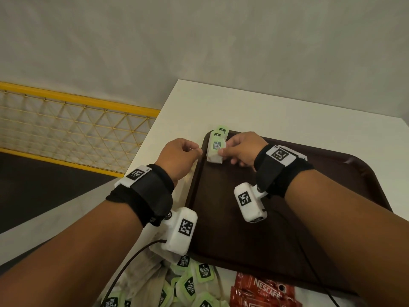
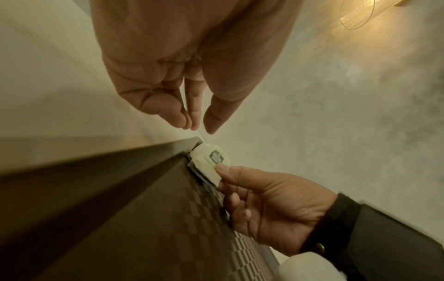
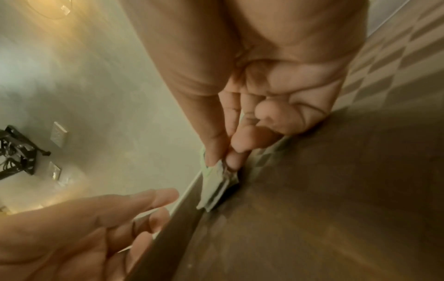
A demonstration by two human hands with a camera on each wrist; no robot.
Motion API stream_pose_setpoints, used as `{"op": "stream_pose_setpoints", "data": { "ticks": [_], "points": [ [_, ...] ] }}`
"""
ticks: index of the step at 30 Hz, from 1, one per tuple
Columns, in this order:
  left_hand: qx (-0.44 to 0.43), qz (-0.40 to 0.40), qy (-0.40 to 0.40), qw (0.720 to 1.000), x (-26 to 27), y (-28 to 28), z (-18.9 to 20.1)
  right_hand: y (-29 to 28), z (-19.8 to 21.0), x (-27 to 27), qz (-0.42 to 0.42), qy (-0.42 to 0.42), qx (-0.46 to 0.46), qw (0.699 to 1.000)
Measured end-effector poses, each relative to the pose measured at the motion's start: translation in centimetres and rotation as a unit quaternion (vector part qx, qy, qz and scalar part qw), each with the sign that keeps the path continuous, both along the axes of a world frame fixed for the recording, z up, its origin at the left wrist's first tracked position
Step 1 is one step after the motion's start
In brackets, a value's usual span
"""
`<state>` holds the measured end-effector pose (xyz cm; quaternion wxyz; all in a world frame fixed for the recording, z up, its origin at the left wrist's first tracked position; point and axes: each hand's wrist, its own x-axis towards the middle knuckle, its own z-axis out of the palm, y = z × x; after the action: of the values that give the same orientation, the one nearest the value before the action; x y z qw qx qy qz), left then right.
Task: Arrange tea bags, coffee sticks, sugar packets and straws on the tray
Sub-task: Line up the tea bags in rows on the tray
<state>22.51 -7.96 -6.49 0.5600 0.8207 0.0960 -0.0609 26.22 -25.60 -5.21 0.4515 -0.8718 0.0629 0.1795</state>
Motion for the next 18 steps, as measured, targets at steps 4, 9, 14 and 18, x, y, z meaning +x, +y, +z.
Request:
{"op": "stream_pose_setpoints", "data": {
  "ticks": [4, 9, 14, 18],
  "points": [
    [0.024, -0.037, 0.013, 0.999, -0.3, 0.2, -0.3, 0.3, -0.3, 0.3, -0.033, -0.011, -0.003, 0.999],
    [0.036, -0.045, 0.015, 0.998, -0.2, 0.4, -0.3, 0.9, -0.6, 0.8, -0.069, 0.008, 0.019, 0.997],
    [0.041, -0.044, 0.014, 0.998, -0.3, 0.6, -0.2, 1.0, -0.3, 0.9, -0.082, 0.016, 0.027, 0.996],
    [0.056, -0.043, 0.004, 0.998, -0.6, 0.9, 0.3, 0.9, 0.0, 0.4, -0.086, 0.017, 0.025, 0.996]
  ]
}}
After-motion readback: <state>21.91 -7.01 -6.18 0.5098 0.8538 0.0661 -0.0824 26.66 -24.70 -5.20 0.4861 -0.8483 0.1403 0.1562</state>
